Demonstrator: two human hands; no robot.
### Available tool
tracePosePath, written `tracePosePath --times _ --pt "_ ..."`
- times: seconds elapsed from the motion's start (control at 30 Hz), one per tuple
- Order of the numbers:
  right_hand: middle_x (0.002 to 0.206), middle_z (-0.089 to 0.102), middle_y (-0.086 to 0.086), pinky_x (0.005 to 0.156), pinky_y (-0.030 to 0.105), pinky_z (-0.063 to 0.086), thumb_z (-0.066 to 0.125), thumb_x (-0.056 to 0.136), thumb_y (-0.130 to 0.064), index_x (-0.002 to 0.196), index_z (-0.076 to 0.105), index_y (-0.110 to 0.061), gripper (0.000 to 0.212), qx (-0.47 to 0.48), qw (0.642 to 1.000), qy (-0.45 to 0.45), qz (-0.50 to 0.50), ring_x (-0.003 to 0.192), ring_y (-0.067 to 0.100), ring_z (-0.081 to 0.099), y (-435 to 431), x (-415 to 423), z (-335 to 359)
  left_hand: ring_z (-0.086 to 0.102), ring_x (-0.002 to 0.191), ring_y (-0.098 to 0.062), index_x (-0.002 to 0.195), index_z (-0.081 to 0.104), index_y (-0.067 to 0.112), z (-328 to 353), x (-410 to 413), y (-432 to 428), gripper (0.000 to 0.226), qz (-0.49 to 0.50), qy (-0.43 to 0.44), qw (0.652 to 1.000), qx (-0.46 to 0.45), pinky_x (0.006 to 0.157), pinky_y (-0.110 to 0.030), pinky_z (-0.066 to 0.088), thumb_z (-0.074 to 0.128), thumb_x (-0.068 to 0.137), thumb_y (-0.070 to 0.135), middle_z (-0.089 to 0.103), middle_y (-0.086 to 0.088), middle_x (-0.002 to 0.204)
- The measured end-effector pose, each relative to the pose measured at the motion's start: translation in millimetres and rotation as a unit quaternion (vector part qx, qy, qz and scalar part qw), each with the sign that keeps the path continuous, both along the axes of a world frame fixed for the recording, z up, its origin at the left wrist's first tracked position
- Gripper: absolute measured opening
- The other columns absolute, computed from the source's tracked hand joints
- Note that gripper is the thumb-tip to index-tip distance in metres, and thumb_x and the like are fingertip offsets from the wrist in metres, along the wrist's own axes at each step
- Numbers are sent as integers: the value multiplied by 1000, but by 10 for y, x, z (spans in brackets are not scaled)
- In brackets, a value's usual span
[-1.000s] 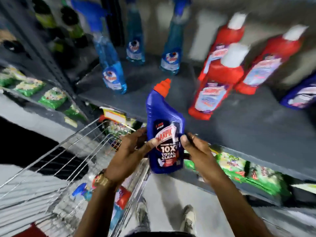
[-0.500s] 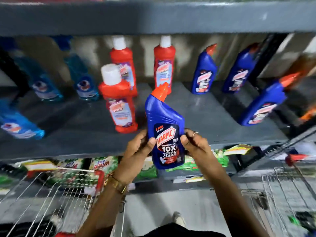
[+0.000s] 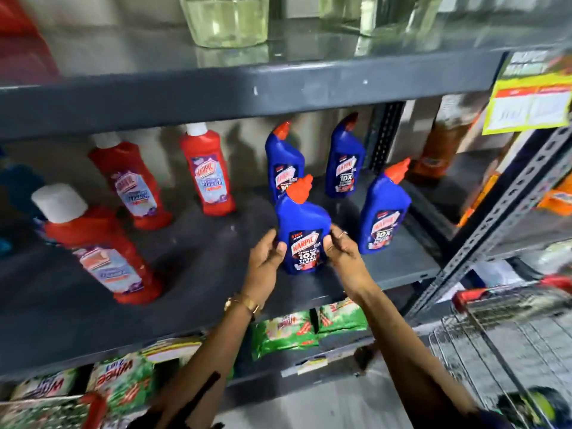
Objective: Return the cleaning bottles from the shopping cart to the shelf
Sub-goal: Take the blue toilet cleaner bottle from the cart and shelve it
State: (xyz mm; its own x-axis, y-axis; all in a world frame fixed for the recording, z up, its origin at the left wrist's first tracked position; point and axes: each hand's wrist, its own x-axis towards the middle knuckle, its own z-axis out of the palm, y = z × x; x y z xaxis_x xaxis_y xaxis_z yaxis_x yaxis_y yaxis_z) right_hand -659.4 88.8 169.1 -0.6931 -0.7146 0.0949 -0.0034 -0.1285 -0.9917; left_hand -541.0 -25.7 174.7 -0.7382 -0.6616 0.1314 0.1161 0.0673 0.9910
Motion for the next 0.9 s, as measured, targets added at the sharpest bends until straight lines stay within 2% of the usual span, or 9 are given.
tracePosePath --times 0.1,0.2,0.3,0.4,0.6,0.7,0.77,0.83,0.9 --pt "140 46 21 107 55 39 60 85 -42 135 45 -9 63 11 1000 -16 -14 129 34 47 -21 -165 -90 59 87 12 106 57 19 -45 -160 25 17 0 -4 1000 -10 77 -12 49 48 93 12 72 23 94" --pt "137 50 20 101 39 48 49 95 -22 134 46 -10 41 40 999 -8 -21 124 28 52 -41 -249 -99 63 95 3 117 55 14 -30 -208 59 30 10 -13 999 -30 79 -15 52 44 91 24 69 11 106" --pt "136 50 17 99 38 49 45 98 -18 135 45 -12 38 36 999 -5 -16 125 29 51 -66 -268 -161 62 100 -4 120 53 12 -53 -211 49 31 7 -4 999 -37 82 -19 53 43 94 25 65 -4 113" --pt "136 51 16 97 31 51 42 98 -15 137 43 -10 39 14 1000 -17 -14 123 26 53 -80 -235 -185 61 104 -8 122 53 12 -87 -219 47 30 6 -2 999 -41 86 -23 54 42 96 23 64 -7 117" --pt "138 50 15 103 42 47 42 98 -20 138 43 -13 40 -2 999 -23 -24 125 26 52 -76 -207 -197 61 105 -4 126 50 11 -96 -214 75 53 10 10 999 -37 86 -22 53 47 88 48 63 -8 121" --pt "131 56 10 101 35 47 40 99 -21 133 49 -10 36 -24 998 -15 -49 123 23 53 -32 -93 -204 60 107 -3 127 50 13 -96 -199 74 36 5 5 1000 -27 91 -24 53 44 95 27 62 -6 124" --pt "124 59 5 100 29 44 40 99 -27 126 54 -9 35 -15 992 -5 -128 124 20 53 47 87 -270 59 106 7 130 46 16 -106 -142 102 34 9 4 1000 -16 89 -15 50 44 96 17 59 -1 125" --pt "126 58 1 101 19 39 39 99 -26 126 55 -13 35 -5 975 59 -216 121 5 51 143 340 -347 55 108 12 136 40 18 -132 -11 137 41 24 7 1000 -1 86 -7 46 44 96 12 56 0 127" --pt "121 60 2 100 21 38 34 99 -27 122 58 -12 36 9 956 163 -245 113 7 52 204 645 -424 53 118 4 134 42 19 -166 229 159 39 39 6 999 15 94 -10 44 45 96 13 55 -5 132"
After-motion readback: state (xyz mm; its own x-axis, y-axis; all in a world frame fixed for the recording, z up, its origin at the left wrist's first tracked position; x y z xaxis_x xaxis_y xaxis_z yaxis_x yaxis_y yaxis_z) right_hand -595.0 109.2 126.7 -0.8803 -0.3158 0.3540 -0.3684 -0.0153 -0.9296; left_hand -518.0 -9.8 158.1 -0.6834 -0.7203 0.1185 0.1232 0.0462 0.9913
